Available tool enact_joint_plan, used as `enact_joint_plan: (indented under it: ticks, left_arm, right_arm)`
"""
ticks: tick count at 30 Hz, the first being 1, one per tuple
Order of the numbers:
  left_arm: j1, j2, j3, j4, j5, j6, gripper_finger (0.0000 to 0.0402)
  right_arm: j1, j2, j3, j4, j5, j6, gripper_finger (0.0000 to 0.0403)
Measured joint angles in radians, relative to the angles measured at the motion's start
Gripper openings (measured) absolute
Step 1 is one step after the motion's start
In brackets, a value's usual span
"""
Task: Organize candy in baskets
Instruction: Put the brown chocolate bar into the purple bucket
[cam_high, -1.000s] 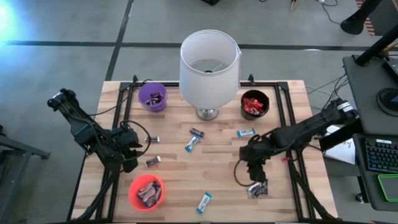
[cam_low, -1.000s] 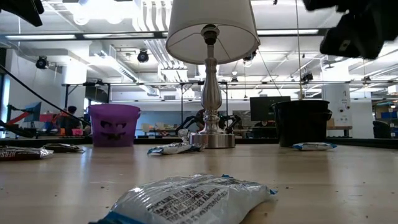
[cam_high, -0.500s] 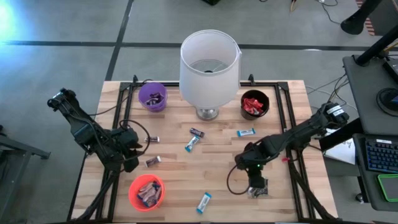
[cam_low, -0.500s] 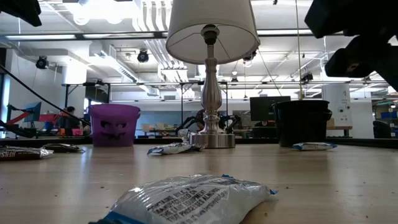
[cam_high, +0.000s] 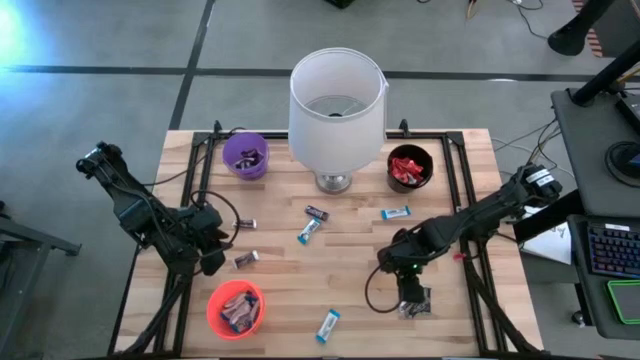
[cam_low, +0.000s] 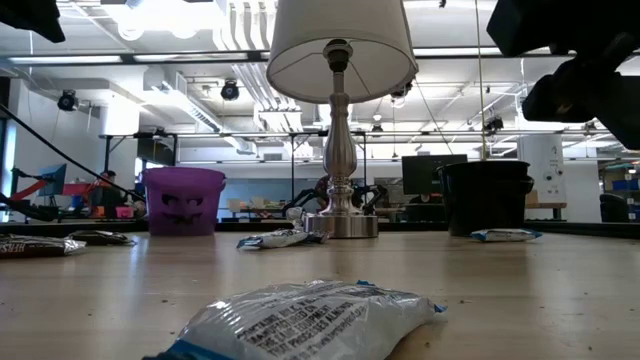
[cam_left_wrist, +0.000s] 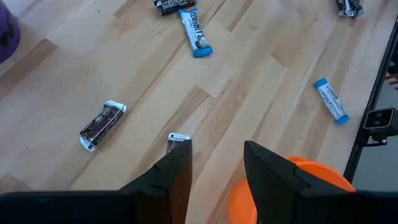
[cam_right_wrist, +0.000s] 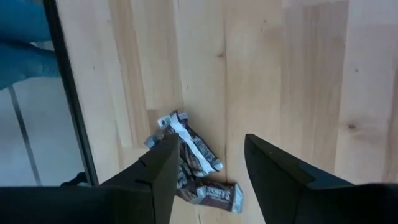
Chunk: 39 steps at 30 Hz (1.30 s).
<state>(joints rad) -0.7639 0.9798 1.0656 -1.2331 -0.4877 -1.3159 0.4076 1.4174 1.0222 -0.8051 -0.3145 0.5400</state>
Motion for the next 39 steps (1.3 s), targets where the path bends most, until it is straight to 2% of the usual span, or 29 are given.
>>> enact_joint_plan:
  ticks: [5,11,16,23,28,39]
  left_arm:
    - [0.000,0.000,0.000,0.000,0.000,-0.007,0.0127]
    - [0.000,0.000,0.000,0.000,0.000,-0.032,0.0127]
    - [0.000,0.000,0.000,0.002,0.000,-0.056,0.0127]
    - [0.000,0.000,0.000,0.006,0.000,-0.064,0.0127]
    - [0.000,0.000,0.000,0.006,0.000,-0.073,0.0127]
    - [0.000,0.000,0.000,0.004,0.001,-0.073,0.0127]
  right_arm:
    - [0.005,0.006,-0.003,0.025,-0.003,-0.043,0.0169]
    - [0.065,0.006,-0.017,0.019,0.003,-0.197,0.0162]
    - [0.115,0.024,-0.043,0.029,0.088,-0.271,0.0150]
    - [0.129,0.058,-0.083,0.069,0.106,-0.268,0.0139]
    - [0.140,0.091,-0.090,0.089,0.070,-0.240,0.0136]
    - [0.190,0.147,-0.089,0.143,0.037,-0.181,0.0153]
